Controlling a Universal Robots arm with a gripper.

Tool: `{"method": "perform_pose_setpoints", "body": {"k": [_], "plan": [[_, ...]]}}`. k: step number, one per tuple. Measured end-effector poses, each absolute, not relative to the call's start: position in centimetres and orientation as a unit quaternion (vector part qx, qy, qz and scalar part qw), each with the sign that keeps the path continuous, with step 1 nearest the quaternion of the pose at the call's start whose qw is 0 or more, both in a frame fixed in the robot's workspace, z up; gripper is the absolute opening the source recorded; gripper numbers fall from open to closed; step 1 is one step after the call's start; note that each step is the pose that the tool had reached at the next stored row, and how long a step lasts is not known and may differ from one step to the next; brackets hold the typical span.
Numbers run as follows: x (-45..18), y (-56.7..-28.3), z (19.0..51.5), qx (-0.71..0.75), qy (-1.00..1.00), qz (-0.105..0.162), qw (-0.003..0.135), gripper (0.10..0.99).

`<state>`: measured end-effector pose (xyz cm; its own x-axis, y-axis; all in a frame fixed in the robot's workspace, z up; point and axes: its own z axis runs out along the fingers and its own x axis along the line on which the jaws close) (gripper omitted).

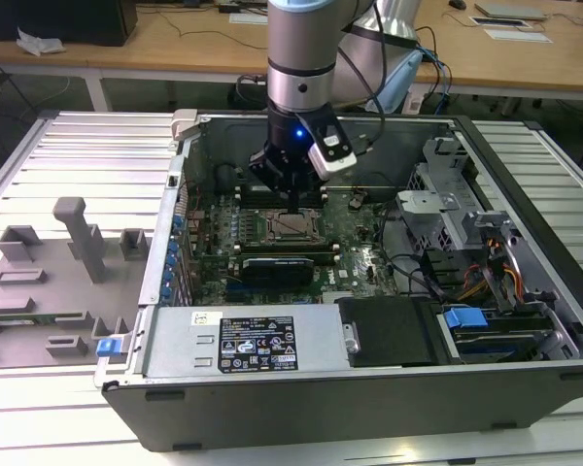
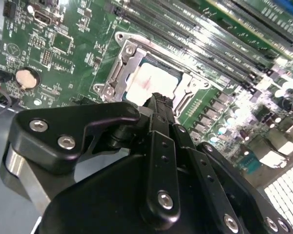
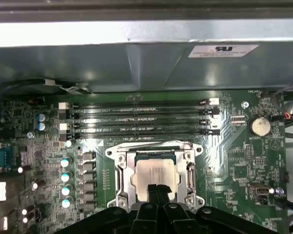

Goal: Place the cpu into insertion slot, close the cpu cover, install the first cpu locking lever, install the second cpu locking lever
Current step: 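Install the first cpu locking lever, then install the second cpu locking lever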

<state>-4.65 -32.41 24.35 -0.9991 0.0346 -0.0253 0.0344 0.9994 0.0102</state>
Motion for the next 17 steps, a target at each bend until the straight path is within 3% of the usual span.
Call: {"method": "perform_pose_setpoints", "body": {"k": [17], "plan": [[-4.65,-32.75,24.36,0.017,1.0,-0.004,0.013,0.106]]}}
